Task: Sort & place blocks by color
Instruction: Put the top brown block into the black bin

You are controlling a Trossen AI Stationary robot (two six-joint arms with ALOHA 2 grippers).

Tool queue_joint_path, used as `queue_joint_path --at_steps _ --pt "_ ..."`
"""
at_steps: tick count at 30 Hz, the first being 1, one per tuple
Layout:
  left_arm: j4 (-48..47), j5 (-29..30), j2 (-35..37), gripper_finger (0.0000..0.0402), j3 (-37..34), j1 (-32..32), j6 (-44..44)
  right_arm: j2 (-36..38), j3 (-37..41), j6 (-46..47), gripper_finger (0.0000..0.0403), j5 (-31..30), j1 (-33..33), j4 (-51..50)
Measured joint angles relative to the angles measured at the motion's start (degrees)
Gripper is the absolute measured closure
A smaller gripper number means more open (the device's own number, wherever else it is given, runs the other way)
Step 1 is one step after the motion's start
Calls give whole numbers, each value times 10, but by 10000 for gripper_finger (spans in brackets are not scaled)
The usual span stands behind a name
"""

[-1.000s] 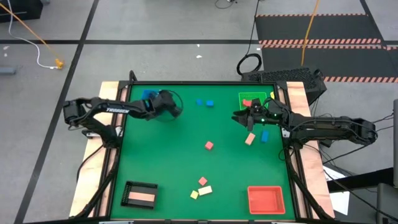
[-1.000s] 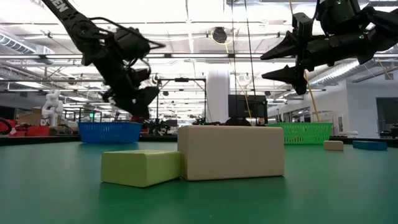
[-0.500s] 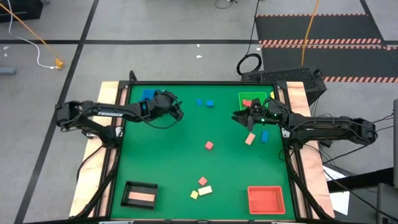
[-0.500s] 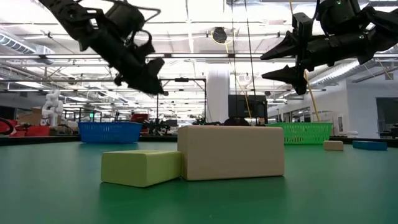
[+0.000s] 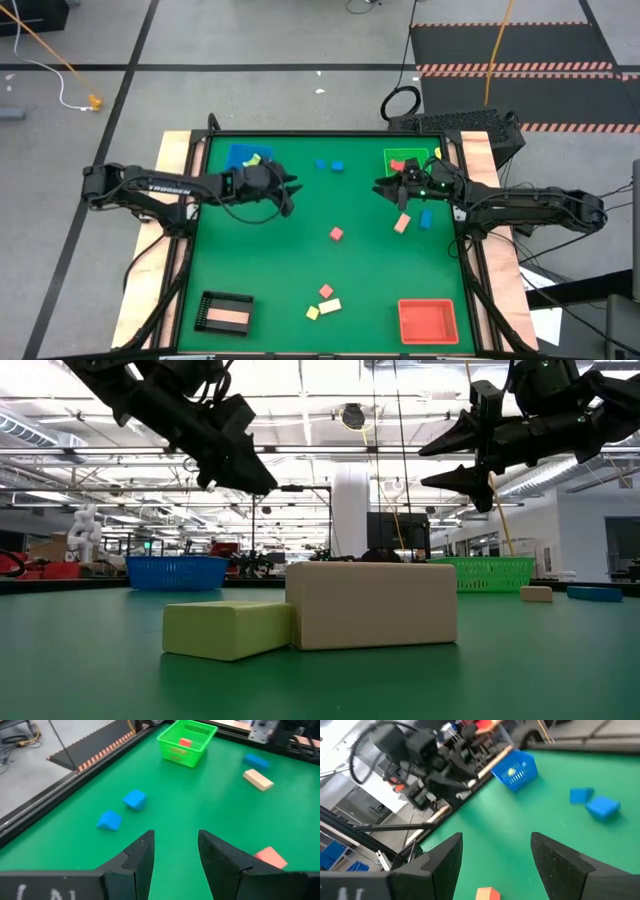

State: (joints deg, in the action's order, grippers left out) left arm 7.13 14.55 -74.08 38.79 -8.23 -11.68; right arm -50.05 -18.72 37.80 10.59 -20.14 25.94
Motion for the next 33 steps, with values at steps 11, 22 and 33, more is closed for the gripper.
queue_joint_path --at_steps 11,22,33 --pt "2 10 0 249 0 1 7 0 0 -25 176 1 0 38" --pt "6 9 0 249 0 7 10 0 0 43 176 0 0 74" --pt "43 9 0 249 0 25 31 0 0 80 176 -34 0 99"
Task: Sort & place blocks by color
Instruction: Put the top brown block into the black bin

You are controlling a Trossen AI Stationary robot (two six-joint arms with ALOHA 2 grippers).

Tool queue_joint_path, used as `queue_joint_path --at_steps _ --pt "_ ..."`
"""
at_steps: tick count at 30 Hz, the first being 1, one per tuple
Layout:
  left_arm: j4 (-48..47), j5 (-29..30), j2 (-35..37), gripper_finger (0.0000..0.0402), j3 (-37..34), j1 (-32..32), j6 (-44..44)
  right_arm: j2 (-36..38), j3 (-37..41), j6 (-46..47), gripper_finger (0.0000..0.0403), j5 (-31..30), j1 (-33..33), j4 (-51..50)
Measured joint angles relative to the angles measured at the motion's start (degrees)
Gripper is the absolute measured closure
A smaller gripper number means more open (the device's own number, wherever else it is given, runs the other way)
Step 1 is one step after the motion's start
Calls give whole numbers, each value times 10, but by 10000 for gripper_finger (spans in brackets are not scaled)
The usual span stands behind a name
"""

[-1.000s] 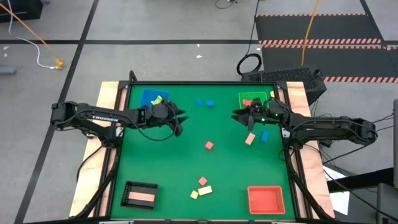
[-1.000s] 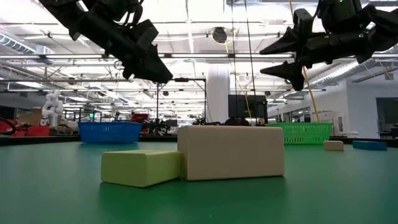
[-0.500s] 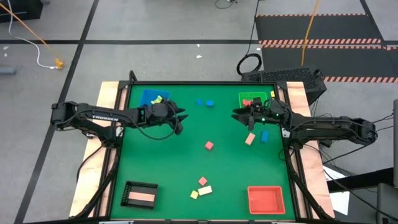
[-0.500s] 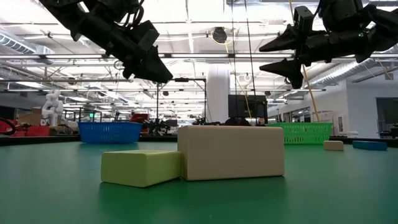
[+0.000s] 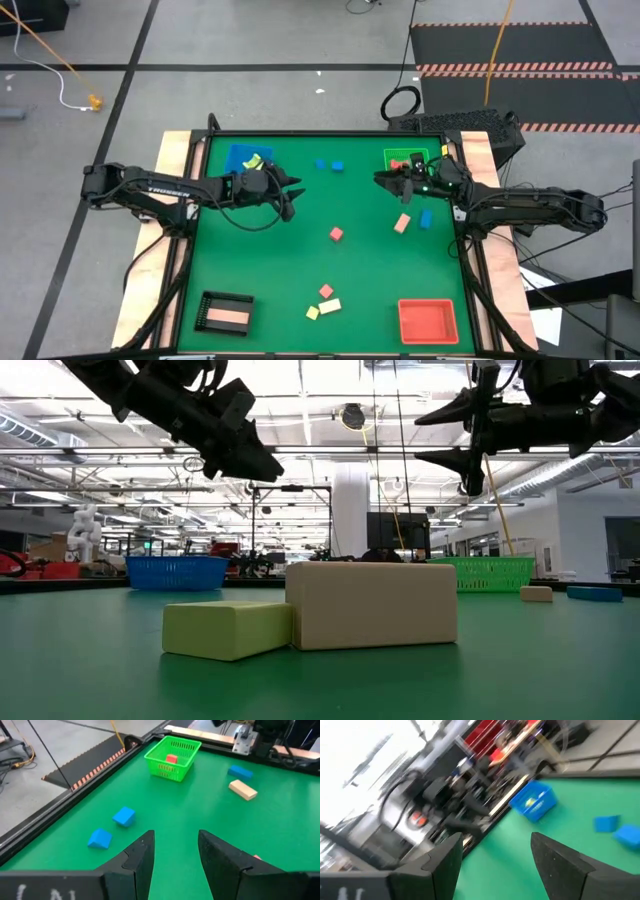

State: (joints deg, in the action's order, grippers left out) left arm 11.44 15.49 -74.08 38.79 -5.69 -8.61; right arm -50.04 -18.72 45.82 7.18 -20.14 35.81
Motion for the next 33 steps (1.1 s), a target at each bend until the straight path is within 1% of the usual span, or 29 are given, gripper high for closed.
queue_joint_path --at_steps 3,6,11,14,16,20,23,28,33 --pt "10 0 0 249 0 0 6 0 0 18 176 -39 0 20" --pt "9 0 0 249 0 0 6 0 0 48 176 -38 0 54" --pt "9 0 0 249 0 0 9 0 0 6 177 8 0 99" --pt "9 0 0 249 0 0 19 0 0 6 177 17 0 101" --pt "9 0 0 249 0 0 26 0 0 2 177 40 0 103" --pt "9 0 0 249 0 0 29 0 0 35 177 81 0 122" --pt "9 0 0 249 0 0 29 0 0 39 177 83 0 127" --pt "10 0 0 249 0 0 29 0 0 39 177 48 0 93" --pt "22 0 0 249 0 0 29 0 -40 -10 177 47 0 0"
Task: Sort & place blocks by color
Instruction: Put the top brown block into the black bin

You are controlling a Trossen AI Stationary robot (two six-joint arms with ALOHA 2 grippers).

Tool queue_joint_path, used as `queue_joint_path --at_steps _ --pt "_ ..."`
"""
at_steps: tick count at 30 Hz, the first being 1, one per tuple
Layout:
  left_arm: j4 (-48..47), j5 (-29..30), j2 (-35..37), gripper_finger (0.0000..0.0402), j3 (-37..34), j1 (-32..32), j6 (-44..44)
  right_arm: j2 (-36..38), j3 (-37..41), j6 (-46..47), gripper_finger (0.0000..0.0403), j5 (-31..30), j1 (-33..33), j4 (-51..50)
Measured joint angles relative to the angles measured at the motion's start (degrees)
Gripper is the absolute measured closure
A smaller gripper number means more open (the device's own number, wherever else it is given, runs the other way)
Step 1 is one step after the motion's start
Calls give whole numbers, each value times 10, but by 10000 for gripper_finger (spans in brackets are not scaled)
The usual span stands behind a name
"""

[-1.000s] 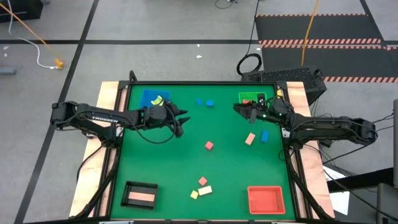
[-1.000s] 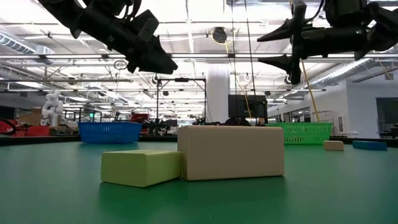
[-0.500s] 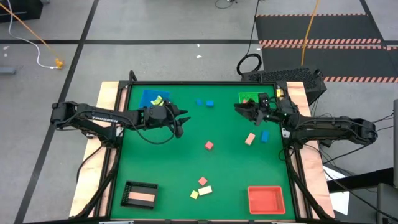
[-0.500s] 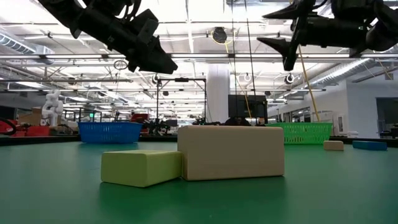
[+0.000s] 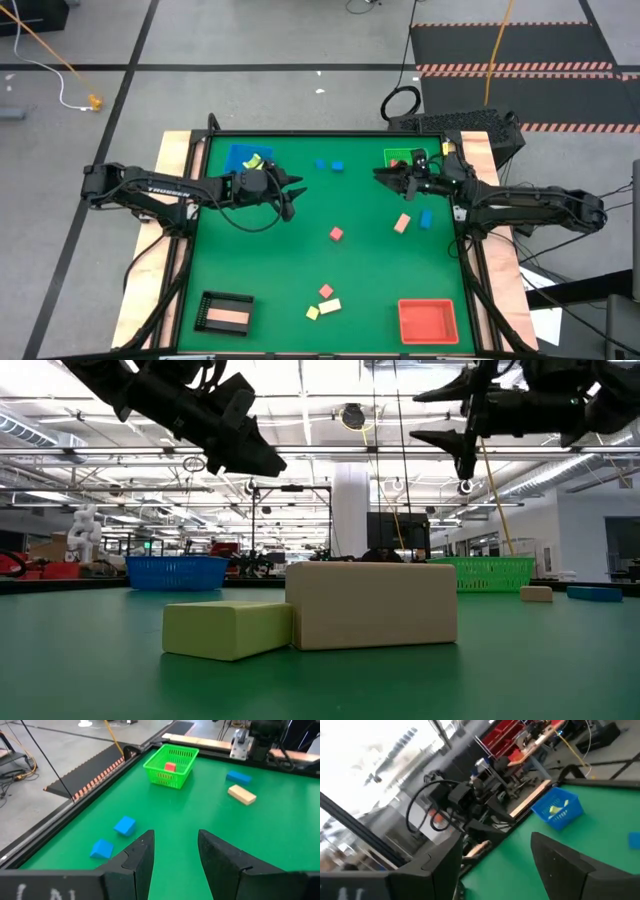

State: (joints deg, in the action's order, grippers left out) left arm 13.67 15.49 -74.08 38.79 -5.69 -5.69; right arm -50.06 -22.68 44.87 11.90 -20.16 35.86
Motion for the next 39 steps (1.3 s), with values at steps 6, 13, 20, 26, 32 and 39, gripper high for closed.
queue_joint_path --at_steps 6,13,20,26,32,39 --pt "14 0 0 249 0 0 6 0 -84 -112 177 1 0 -152" --pt "12 0 0 249 0 0 0 0 -129 -30 177 -70 -1 -407" --pt "15 0 0 249 0 0 7 0 -129 187 177 -72 8 -586" --pt "14 0 0 249 0 0 7 -3 -129 326 177 -27 30 -723" --pt "11 0 0 249 0 0 24 -33 -129 373 177 -27 42 -741" --pt "-4 0 0 250 0 -1 49 -109 -129 408 177 38 43 -743"
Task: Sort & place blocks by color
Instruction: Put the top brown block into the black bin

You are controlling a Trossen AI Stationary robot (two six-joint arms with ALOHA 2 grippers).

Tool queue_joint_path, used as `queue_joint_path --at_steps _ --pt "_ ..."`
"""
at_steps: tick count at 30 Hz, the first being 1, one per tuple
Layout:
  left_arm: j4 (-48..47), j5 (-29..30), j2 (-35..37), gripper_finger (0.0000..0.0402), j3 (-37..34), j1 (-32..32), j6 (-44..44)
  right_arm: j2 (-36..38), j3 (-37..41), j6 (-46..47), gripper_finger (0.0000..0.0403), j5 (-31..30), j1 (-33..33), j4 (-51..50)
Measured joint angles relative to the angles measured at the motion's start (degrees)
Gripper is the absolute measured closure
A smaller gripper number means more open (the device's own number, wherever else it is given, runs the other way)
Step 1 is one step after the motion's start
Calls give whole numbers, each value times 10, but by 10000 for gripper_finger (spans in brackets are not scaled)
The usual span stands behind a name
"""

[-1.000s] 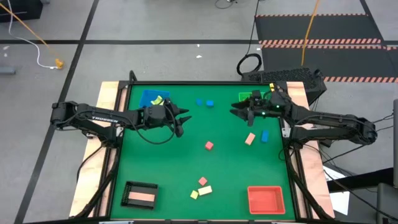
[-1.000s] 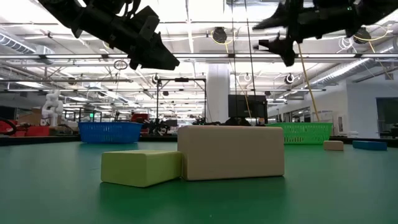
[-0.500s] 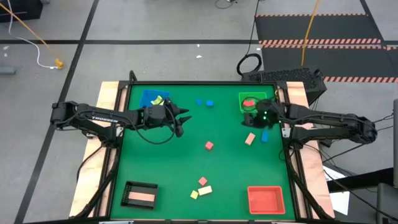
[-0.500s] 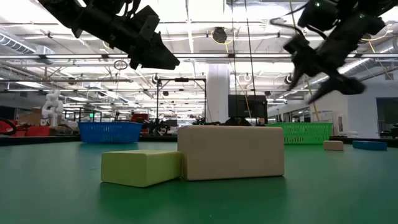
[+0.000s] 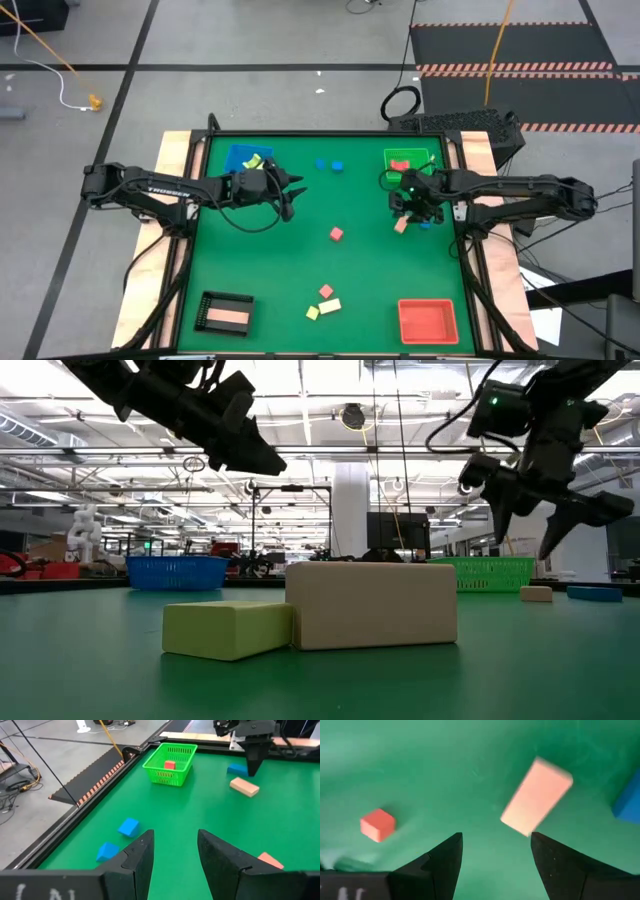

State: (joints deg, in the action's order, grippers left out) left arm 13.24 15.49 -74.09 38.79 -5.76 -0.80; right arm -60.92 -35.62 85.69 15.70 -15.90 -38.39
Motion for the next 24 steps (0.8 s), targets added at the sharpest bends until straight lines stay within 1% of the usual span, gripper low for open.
queue_joint_path --at_steps 3,17,21,24 --pt "-9 0 0 250 0 0 7 -26 0 6 177 25 0 1" --pt "-21 0 0 249 0 -3 33 -127 0 36 177 21 -7 4" --pt "-28 0 0 249 0 -3 33 -148 0 26 177 -13 -7 5" --pt "-28 0 0 249 0 -3 33 -156 -1 -11 177 -32 -6 11"
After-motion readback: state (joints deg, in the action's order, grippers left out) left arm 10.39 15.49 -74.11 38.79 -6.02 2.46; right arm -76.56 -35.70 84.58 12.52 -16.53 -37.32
